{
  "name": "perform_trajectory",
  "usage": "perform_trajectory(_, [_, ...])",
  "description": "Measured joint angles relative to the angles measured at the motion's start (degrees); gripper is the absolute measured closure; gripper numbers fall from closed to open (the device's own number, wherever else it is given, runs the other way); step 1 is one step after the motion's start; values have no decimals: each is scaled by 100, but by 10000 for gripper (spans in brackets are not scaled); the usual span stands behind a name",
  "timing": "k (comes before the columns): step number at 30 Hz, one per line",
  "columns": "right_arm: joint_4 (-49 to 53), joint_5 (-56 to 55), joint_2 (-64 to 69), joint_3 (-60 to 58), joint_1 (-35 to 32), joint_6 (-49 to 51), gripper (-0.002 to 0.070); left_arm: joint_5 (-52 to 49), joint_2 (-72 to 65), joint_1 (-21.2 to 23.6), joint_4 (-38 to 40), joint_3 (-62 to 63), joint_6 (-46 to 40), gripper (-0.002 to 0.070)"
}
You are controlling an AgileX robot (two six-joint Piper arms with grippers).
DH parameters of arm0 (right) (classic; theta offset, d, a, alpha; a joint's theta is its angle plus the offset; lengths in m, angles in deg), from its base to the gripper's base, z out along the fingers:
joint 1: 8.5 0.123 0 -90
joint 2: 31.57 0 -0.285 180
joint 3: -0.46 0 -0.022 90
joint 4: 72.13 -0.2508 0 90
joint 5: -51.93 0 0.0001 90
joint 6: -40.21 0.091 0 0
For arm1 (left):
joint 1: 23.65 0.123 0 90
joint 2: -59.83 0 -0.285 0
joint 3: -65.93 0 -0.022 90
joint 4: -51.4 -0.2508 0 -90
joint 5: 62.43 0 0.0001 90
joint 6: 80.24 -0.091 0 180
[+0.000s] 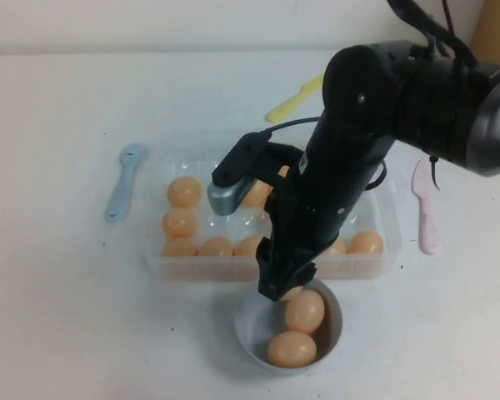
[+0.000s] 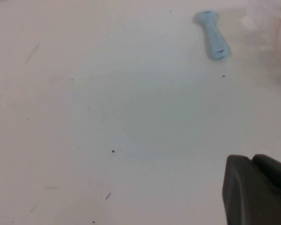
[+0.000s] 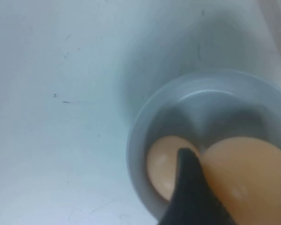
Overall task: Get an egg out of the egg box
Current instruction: Place the egg in the bowl
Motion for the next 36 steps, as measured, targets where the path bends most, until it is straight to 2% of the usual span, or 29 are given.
perform_trajectory(24, [-84,-180,557,-2,50,-44,292,0,0,0,-9,0,0,680])
perform_trajectory(27, [-238,-180,557,-2,50,-56,271,0,0,0,-9,0,0,680])
perform_trajectory(32, [-402,-188,557,-2,50,-247,184,0,0,0,-9,0,0,680])
perform_trajectory(36, [-245,-188,557,-2,50,-261,167,0,0,0,-9,0,0,680])
